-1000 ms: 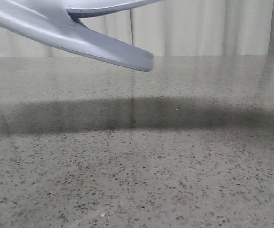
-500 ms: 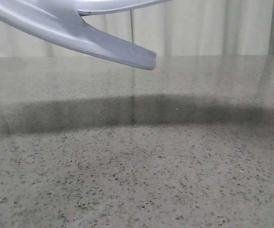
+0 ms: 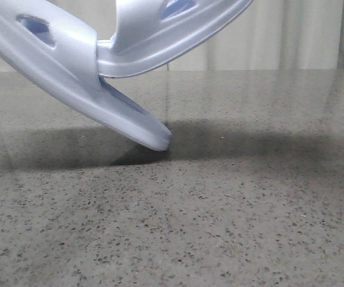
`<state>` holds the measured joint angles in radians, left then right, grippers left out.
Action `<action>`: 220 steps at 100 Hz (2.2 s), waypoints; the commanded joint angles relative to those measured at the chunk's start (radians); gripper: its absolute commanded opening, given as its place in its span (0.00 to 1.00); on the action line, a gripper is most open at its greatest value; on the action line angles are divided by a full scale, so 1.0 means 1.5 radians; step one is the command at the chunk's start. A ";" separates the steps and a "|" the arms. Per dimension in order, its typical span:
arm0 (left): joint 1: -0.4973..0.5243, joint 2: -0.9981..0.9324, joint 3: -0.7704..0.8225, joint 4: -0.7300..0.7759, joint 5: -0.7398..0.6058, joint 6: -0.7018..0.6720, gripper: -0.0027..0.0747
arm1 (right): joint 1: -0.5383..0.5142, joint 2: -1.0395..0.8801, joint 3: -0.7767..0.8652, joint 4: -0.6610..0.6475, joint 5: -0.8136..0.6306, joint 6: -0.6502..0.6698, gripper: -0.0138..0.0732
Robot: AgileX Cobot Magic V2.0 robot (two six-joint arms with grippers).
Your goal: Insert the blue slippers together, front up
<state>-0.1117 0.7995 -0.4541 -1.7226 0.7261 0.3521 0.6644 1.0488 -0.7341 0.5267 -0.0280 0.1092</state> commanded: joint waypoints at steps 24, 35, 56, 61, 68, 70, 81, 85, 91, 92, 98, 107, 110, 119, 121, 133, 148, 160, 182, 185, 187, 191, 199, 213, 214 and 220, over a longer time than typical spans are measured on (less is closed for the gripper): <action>-0.025 -0.001 -0.025 -0.086 0.193 -0.004 0.06 | -0.013 0.000 -0.025 -0.107 0.027 -0.004 0.04; -0.025 -0.001 -0.025 -0.092 0.190 0.007 0.06 | -0.042 -0.011 -0.025 -0.142 0.070 -0.004 0.11; -0.025 -0.001 -0.025 -0.092 0.179 0.010 0.06 | -0.100 -0.050 -0.025 -0.194 0.114 -0.004 0.47; -0.025 -0.001 -0.025 -0.092 0.176 0.010 0.06 | -0.109 -0.060 -0.025 -0.207 0.119 -0.004 0.54; -0.025 -0.001 -0.025 -0.092 0.169 0.011 0.06 | -0.116 -0.077 -0.025 -0.220 0.119 -0.004 0.60; -0.025 -0.001 -0.025 -0.092 0.168 0.011 0.06 | -0.118 -0.082 -0.025 -0.222 0.119 -0.004 0.61; -0.025 -0.001 -0.025 -0.092 0.157 0.011 0.06 | -0.119 -0.111 -0.025 -0.253 0.120 -0.004 0.61; -0.025 -0.001 -0.025 -0.092 0.156 0.011 0.06 | -0.119 -0.120 -0.025 -0.266 0.121 -0.004 0.61; -0.025 -0.001 -0.025 -0.092 0.148 0.012 0.06 | -0.119 -0.140 -0.025 -0.283 0.122 -0.004 0.61; -0.025 -0.001 -0.025 -0.092 0.147 0.012 0.06 | -0.119 -0.142 -0.025 -0.288 0.125 -0.004 0.61; -0.025 -0.001 -0.025 -0.092 0.140 0.014 0.06 | -0.119 -0.163 -0.025 -0.307 0.128 -0.004 0.61; -0.025 -0.001 -0.025 -0.092 0.132 0.018 0.06 | -0.119 -0.196 -0.025 -0.340 0.140 -0.004 0.61; -0.025 -0.001 -0.025 -0.092 0.128 0.018 0.06 | -0.119 -0.206 -0.025 -0.356 0.145 -0.004 0.61; -0.025 -0.001 -0.025 -0.092 0.118 0.020 0.06 | -0.119 -0.242 -0.025 -0.398 0.158 -0.004 0.61; -0.025 -0.001 -0.025 -0.092 0.114 0.025 0.06 | -0.119 -0.251 -0.025 -0.408 0.160 -0.004 0.61; -0.025 -0.001 -0.025 -0.092 0.103 0.027 0.06 | -0.119 -0.300 -0.025 -0.457 0.158 -0.004 0.61; -0.025 -0.001 -0.025 -0.092 0.088 0.028 0.06 | -0.119 -0.359 -0.025 -0.493 0.152 -0.004 0.61; -0.025 -0.001 -0.025 -0.092 0.077 0.028 0.06 | -0.119 -0.396 -0.025 -0.509 0.146 -0.004 0.61; -0.025 0.033 -0.025 -0.092 0.066 0.046 0.06 | -0.119 -0.410 -0.025 -0.509 0.148 -0.003 0.61; -0.025 0.041 -0.025 -0.092 0.068 0.052 0.06 | -0.119 -0.410 -0.025 -0.509 0.148 -0.003 0.61; -0.025 0.048 -0.025 -0.092 0.072 0.058 0.06 | -0.119 -0.410 -0.025 -0.509 0.148 -0.003 0.61; -0.025 0.061 -0.025 -0.092 0.077 0.065 0.06 | -0.119 -0.410 -0.025 -0.509 0.148 -0.003 0.61; -0.025 0.090 -0.025 -0.092 0.085 0.080 0.06 | -0.119 -0.410 -0.025 -0.509 0.151 -0.003 0.61; -0.025 0.131 -0.025 -0.092 0.082 0.104 0.06 | -0.119 -0.410 -0.025 -0.509 0.158 -0.003 0.61; -0.025 0.134 -0.025 -0.092 0.081 0.107 0.06 | -0.119 -0.410 -0.025 -0.509 0.160 -0.003 0.61; -0.025 0.149 -0.025 -0.092 0.078 0.120 0.06 | -0.119 -0.410 -0.025 -0.509 0.166 -0.003 0.61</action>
<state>-0.1384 1.0038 -0.4541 -1.7524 0.7991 0.5043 0.4846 0.4273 -0.7359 -0.2203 0.2792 0.1122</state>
